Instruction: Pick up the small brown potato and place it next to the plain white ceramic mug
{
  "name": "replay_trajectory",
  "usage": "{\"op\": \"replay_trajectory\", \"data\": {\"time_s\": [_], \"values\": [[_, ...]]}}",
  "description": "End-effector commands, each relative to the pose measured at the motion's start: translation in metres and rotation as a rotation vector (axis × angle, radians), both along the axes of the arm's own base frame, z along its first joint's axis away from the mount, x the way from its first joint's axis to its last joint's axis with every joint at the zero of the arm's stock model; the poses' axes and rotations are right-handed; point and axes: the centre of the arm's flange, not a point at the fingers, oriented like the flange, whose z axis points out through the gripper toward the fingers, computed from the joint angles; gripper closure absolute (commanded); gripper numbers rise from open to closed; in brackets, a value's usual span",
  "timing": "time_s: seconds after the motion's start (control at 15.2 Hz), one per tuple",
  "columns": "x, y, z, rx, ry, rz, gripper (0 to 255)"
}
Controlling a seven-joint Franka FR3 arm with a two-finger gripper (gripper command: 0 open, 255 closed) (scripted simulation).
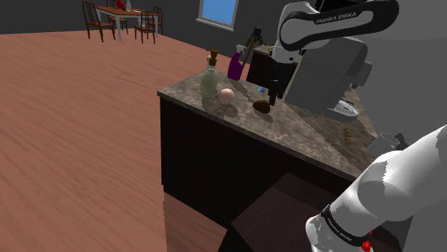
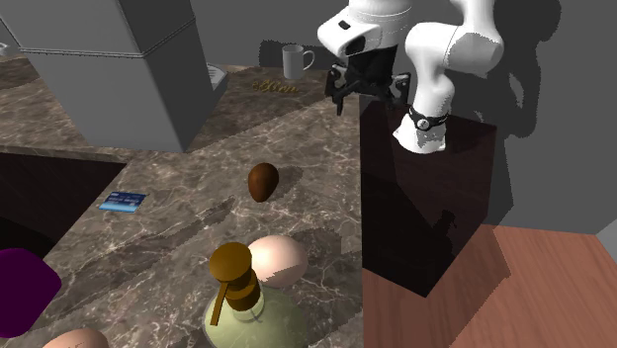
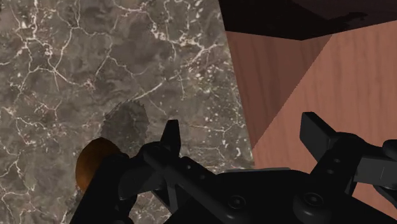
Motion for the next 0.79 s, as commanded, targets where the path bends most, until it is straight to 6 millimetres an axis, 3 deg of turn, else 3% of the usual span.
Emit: {"op": "replay_trajectory", "data": {"time_s": [0.0, 0.73], "values": [[0.020, -0.017, -0.012, -0.007, 0.010, 0.002, 0], [0.124, -0.100, -0.078, -0.044, 0.064, 0.011, 0]]}}
